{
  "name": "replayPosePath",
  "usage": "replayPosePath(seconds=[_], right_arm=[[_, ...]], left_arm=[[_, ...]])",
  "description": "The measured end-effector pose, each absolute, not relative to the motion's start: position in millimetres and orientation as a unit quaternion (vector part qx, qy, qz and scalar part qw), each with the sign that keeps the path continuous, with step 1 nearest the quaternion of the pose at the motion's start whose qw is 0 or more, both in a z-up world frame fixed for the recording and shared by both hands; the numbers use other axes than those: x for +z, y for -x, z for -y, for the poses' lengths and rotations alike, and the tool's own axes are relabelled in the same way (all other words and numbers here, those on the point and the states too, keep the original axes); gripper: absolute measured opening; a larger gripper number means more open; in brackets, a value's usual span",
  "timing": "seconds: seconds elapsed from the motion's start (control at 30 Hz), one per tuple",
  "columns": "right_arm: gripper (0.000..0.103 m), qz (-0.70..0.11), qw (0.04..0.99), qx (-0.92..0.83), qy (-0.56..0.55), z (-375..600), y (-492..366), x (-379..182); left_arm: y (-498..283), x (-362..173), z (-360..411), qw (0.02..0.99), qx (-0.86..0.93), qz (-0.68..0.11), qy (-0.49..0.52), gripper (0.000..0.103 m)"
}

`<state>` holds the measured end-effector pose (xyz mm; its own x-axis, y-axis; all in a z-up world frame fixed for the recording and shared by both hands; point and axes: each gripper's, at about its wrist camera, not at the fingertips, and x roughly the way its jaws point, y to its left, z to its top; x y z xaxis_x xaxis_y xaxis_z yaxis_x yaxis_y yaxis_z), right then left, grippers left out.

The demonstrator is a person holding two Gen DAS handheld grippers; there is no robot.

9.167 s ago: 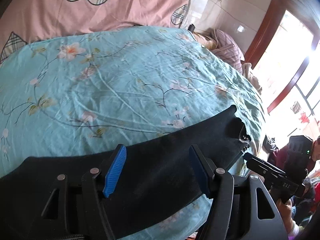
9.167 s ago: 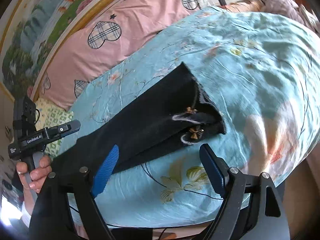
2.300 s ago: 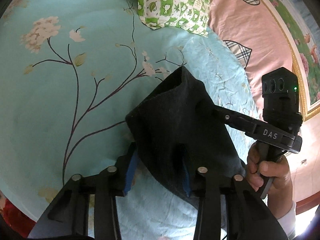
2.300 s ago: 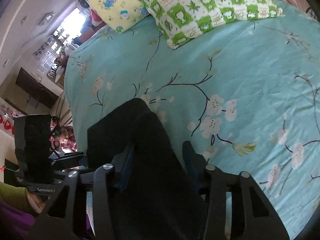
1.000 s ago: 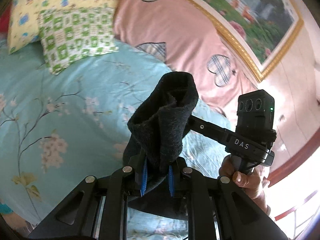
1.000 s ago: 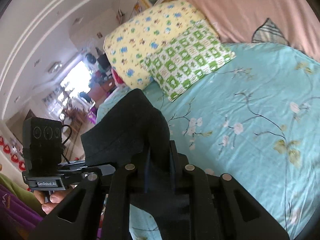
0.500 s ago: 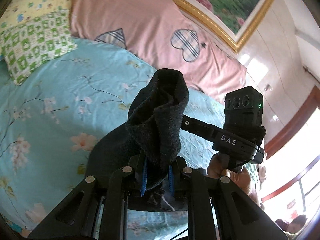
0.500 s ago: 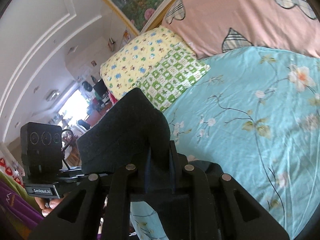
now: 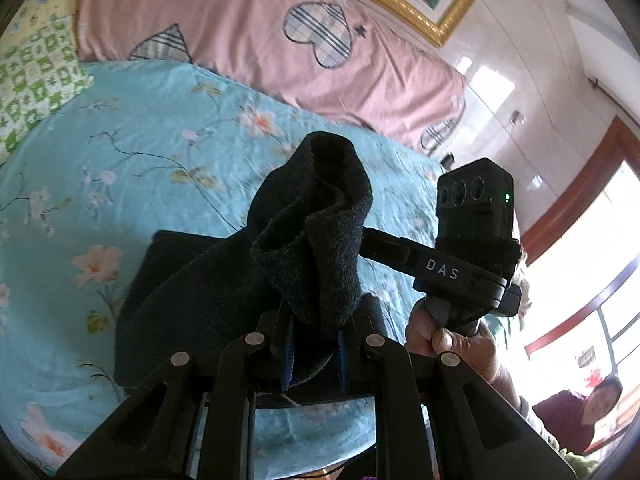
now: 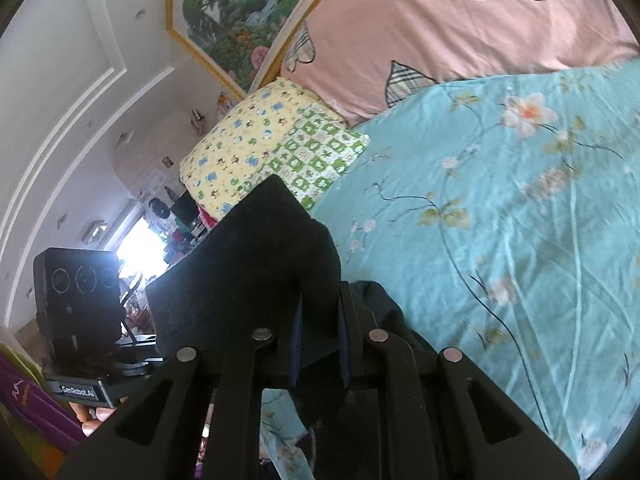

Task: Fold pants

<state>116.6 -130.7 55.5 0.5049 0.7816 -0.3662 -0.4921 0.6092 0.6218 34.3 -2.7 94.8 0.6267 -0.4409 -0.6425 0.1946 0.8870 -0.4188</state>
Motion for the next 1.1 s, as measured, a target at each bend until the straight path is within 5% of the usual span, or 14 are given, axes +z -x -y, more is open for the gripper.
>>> replayPosePath(seconds=[0.83, 1.1], right_arm=[[0.017, -0.342, 0.847, 0.308, -0.266, 197, -77, 5], [0.019, -0.355, 0.866, 0.244, -0.254, 217, -60, 5]], left_arm=[[-37, 48, 76, 0.867, -0.220, -0.438, 0.085, 0.016], [-40, 37, 81, 0.860, -0.240, -0.443, 0.084, 0.027]])
